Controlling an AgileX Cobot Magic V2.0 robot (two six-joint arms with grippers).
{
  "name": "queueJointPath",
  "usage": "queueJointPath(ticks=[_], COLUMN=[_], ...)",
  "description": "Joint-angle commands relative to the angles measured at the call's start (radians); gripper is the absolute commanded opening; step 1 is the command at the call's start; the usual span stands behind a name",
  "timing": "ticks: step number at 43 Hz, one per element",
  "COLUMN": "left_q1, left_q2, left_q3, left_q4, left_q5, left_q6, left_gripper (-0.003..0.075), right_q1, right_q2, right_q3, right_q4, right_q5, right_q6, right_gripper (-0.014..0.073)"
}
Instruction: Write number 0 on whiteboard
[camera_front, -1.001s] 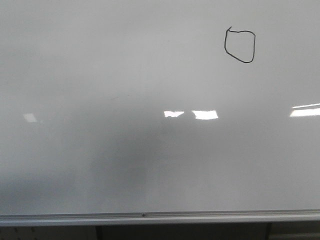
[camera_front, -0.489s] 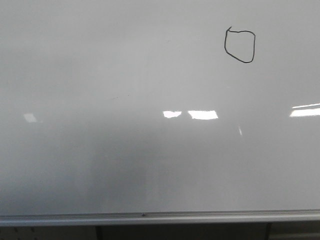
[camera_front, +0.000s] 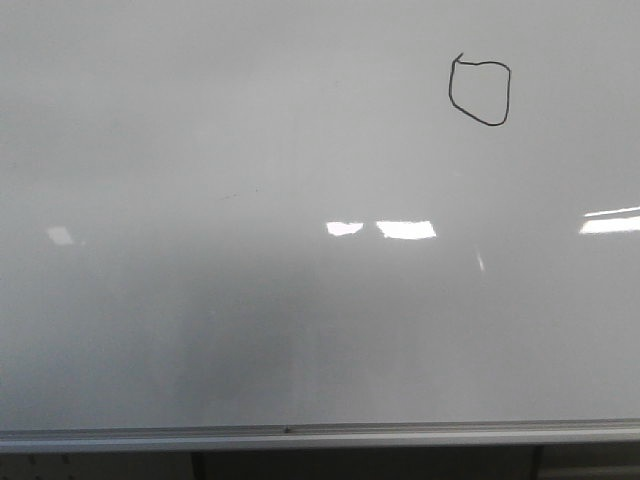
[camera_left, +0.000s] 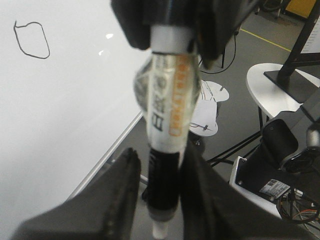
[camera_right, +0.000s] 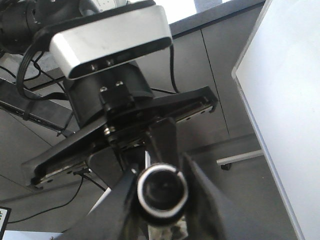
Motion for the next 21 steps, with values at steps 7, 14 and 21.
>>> queueJointPath(ticks=[7, 14, 21], left_q1=[0.001, 0.001, 0.001], left_q2=[-0.007, -0.007, -0.007], left_q3=[-0.034, -0.034, -0.034], left_q4=[-0.074, -0.07, -0.051], left_q5=[-0.005, -0.005, -0.005], left_q6=[0.018, 0.018, 0.018], left_gripper=[-0.0019, -0.0019, -0.0019], right_q1=[0.002, 0.002, 0.002], right_q2=[-0.031, -0.031, -0.031], right_q3=[-0.031, -0.031, -0.031], right_q4=[0.081, 0.097, 0.114], right_q5=[0.04, 0.027, 0.023], right_q6=[-0.015, -0.015, -0.015], right_gripper=[-0.006, 0.011, 0.0406])
